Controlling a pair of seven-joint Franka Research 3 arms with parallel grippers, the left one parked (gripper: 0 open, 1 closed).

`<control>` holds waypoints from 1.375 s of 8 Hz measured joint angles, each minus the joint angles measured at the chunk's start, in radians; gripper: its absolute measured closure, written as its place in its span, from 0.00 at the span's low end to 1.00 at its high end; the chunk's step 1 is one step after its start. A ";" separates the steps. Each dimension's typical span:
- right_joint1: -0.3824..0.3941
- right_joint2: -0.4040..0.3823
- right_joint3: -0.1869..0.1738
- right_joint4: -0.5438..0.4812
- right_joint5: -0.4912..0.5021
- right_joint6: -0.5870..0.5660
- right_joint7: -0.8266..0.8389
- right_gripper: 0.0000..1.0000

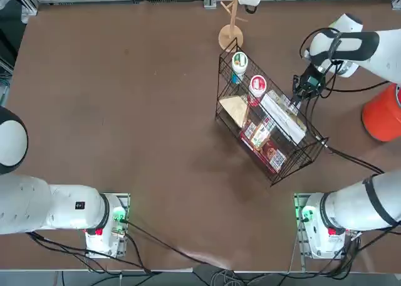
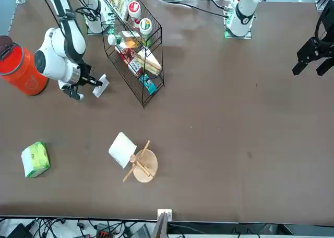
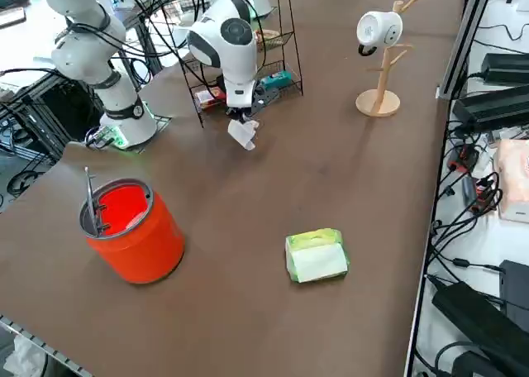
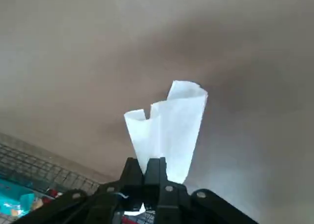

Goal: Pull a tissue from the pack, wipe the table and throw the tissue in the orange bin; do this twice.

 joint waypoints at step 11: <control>0.041 0.133 -0.001 -0.032 0.000 0.131 -0.001 0.97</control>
